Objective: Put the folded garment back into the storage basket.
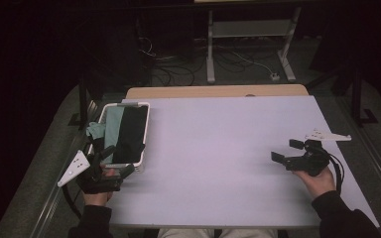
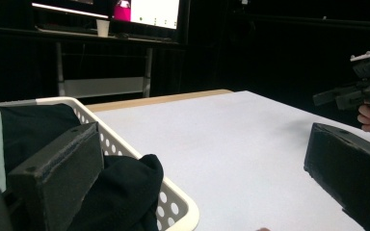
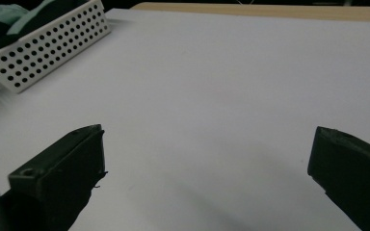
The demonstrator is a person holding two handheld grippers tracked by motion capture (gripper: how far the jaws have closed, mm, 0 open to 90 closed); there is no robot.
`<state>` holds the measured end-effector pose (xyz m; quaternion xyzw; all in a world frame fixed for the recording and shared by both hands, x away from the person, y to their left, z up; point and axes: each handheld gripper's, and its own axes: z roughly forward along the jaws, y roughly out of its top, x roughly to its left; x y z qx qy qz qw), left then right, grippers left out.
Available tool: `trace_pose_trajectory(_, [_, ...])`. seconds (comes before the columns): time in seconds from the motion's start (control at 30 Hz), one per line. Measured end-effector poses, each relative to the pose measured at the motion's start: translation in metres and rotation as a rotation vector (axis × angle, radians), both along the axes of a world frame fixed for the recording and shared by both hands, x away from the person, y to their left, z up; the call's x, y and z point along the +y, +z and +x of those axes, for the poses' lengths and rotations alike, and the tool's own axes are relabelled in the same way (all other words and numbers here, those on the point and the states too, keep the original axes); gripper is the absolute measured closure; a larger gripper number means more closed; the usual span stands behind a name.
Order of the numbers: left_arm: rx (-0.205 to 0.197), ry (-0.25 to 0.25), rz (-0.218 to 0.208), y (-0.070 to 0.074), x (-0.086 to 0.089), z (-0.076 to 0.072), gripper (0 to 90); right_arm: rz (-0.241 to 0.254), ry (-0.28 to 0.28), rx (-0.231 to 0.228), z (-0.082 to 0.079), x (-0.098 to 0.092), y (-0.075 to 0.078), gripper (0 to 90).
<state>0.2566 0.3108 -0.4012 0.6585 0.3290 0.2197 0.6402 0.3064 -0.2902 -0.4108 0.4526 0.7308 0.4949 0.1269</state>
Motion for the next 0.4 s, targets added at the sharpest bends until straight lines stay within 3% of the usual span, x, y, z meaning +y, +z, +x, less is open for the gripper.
trace_pose_trajectory(0.17, [0.0, -0.001, 0.0, 0.0, 0.0, 0.0, 0.0, -0.018, -0.032, -0.024, -0.009, -0.004, -0.003, 0.0])
trace_pose_trajectory(0.4, [-0.002, -0.001, -0.004, 0.001, 0.0, 0.0, 0.0, -0.015, -0.044, -0.004, -0.015, -0.008, -0.012, 0.0])
